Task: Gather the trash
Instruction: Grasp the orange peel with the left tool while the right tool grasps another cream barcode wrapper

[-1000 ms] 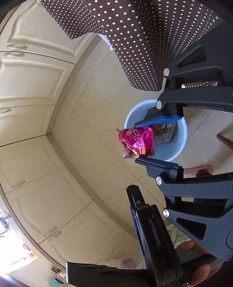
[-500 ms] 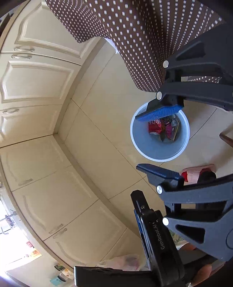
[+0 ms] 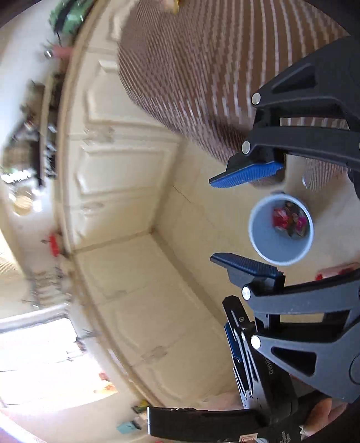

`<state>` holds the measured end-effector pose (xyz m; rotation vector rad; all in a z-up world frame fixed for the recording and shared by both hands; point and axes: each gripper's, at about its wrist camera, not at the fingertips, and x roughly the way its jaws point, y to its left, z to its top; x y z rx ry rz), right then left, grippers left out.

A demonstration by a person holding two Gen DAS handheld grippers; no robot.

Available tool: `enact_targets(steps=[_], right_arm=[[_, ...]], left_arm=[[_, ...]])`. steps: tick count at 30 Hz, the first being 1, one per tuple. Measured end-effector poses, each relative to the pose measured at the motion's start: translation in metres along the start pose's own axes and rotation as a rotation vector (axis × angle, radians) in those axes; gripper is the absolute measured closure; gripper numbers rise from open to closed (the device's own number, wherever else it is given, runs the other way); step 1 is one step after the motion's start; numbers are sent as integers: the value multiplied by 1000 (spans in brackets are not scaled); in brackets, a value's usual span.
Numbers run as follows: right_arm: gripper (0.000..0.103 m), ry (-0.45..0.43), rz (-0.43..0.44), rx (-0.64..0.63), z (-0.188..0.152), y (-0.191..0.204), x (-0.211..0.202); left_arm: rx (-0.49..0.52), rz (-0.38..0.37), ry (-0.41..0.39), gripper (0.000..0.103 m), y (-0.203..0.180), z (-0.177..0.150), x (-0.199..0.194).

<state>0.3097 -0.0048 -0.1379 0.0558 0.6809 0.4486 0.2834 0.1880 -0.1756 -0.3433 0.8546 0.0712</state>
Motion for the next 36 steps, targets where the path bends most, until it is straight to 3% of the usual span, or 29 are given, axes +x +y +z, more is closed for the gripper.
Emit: enact_targets(steps=[5, 9, 15, 22, 28, 30, 36], right_arm=[[51, -110, -102, 42, 6, -56, -75], [50, -162, -236, 99, -2, -120, -127], [48, -87, -376, 232, -14, -217, -148], [48, 78, -418, 274, -20, -277, -112], [50, 135, -389, 272, -18, -287, -90], [70, 166, -393, 250, -18, -289, -83], [83, 136, -420, 259, -27, -307, -107]], left_arm=[[143, -83, -46, 40, -89, -2, -30], [251, -152, -44, 38, -162, -10, -36], [368, -200, 4, 38, -257, -20, -17], [441, -192, 32, 38, -308, -26, 7], [463, -180, 61, 38, -332, -23, 32], [466, -186, 73, 38, -339, -22, 40], [503, -225, 110, 38, -367, -28, 62]])
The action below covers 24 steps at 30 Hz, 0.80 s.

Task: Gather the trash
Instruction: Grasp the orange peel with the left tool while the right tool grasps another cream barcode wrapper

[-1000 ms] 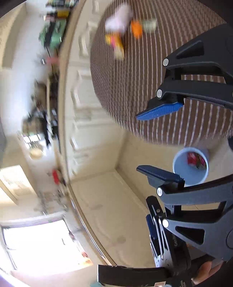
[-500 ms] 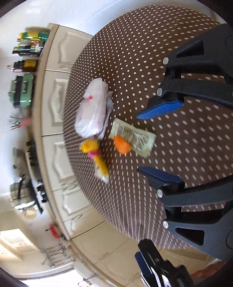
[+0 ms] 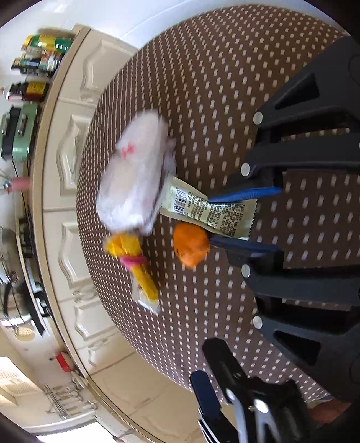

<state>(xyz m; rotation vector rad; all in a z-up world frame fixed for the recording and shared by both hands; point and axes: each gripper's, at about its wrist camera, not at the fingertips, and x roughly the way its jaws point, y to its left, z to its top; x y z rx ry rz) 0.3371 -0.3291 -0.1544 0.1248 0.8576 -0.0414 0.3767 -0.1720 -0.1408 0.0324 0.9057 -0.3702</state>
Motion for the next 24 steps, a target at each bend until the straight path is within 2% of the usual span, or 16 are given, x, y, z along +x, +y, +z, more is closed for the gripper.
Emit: enact_targets(steps=[6, 10, 14, 15, 16, 17, 24], right_arm=[[84, -53, 12, 54, -6, -25, -20], [84, -67, 23, 73, -5, -33, -22], [84, -72, 39, 86, -5, -36, -23], [84, -70, 39, 86, -2, -37, -21], [84, -69, 47, 90, -1, -38, -21], [84, -69, 52, 90, -1, -38, -21], [84, -92, 55, 71, -5, -28, -30]], left_arm=[[58, -42, 40, 38, -35, 9, 28], [99, -31, 67, 38, -59, 18, 49], [149, 18, 66, 38, -76, 25, 63], [155, 22, 66, 40, -77, 26, 64], [159, 20, 66, 48, -77, 28, 65], [168, 26, 56, 69, -77, 28, 64], [143, -46, 55, 74, -58, 22, 44]])
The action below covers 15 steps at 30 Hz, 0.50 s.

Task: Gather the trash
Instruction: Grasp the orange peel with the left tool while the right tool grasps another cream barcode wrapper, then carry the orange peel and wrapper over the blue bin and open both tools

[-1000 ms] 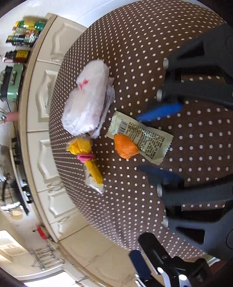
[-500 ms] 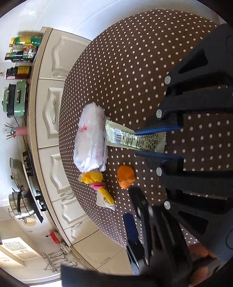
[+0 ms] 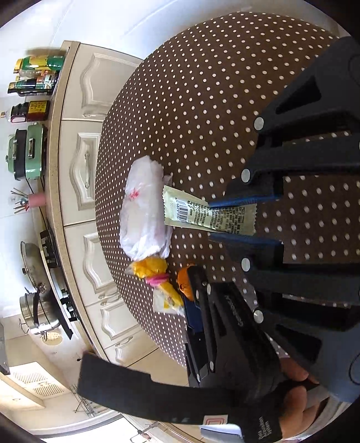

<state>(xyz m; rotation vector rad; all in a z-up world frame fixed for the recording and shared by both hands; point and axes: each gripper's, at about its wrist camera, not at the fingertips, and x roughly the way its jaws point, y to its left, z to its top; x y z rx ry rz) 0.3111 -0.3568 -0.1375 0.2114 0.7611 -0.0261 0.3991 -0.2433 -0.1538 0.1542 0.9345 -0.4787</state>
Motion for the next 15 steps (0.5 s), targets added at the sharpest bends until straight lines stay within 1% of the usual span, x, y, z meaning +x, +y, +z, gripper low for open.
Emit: enact_targets(steps=[4, 8, 12, 15], right_arm=[[84, -10, 21, -9, -6, 16, -9], [84, -22, 49, -33, -10, 42, -18], [84, -35, 96, -89, -14, 87, -26], [84, -32, 147, -147, -18, 131, -26]], left_arm=[[-29, -33, -40, 74, 19, -14, -26], [-70, -40, -84, 74, 47, -30, -54], [-126, -29, -122, 74, 87, -51, -82], [-179, -17, -151, 74, 126, -71, -105]])
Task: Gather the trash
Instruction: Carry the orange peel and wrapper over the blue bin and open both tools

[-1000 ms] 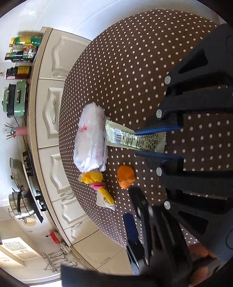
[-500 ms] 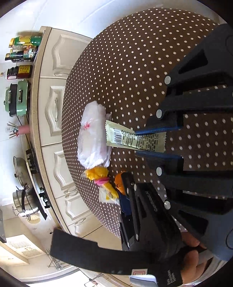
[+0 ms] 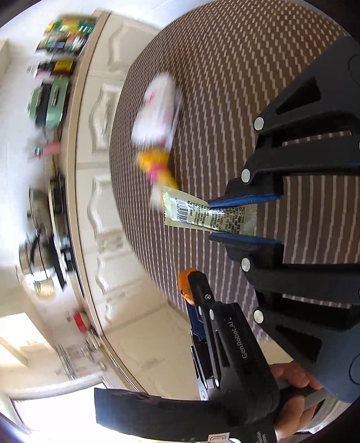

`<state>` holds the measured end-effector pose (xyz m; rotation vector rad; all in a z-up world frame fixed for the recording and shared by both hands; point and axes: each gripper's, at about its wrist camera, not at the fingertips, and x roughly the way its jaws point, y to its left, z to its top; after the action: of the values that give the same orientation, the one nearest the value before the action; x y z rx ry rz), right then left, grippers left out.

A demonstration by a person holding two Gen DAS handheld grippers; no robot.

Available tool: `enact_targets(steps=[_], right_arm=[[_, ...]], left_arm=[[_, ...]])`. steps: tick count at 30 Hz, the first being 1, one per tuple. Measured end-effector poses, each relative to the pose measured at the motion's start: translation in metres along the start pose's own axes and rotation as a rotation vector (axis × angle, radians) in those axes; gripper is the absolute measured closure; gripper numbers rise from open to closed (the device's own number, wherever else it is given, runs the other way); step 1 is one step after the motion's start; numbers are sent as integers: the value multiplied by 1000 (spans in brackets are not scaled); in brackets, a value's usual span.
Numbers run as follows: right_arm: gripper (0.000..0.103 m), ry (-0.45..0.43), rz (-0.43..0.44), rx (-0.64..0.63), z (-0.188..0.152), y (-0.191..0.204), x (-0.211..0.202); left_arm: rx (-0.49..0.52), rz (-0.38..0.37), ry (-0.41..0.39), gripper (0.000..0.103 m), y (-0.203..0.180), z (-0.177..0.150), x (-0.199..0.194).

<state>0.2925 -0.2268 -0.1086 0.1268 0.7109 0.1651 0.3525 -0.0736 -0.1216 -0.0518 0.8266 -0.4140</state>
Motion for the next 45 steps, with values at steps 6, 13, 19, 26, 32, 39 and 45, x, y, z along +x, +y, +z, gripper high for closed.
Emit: enact_targets(steps=[6, 13, 19, 26, 32, 39, 45], right_arm=[[84, 29, 118, -117, -4, 100, 27], [84, 111, 266, -221, -30, 215, 78], [84, 228, 340, -277, -67, 286, 134], [84, 319, 329, -296, -93, 316, 186], [84, 350, 306, -277, -94, 310, 206], [91, 366, 296, -261, -96, 307, 217], [91, 367, 306, -262, -97, 305, 220]], left_arm=[[-141, 106, -35, 74, 115, -36, -50], [-305, 251, 14, 74, 235, -100, -75], [-417, 324, 75, 74, 302, -147, -70], [-481, 327, 140, 74, 336, -170, -40], [-503, 311, 157, 70, 344, -169, -18], [-505, 318, 172, 49, 344, -171, -10], [-520, 330, 180, 49, 346, -176, -14]])
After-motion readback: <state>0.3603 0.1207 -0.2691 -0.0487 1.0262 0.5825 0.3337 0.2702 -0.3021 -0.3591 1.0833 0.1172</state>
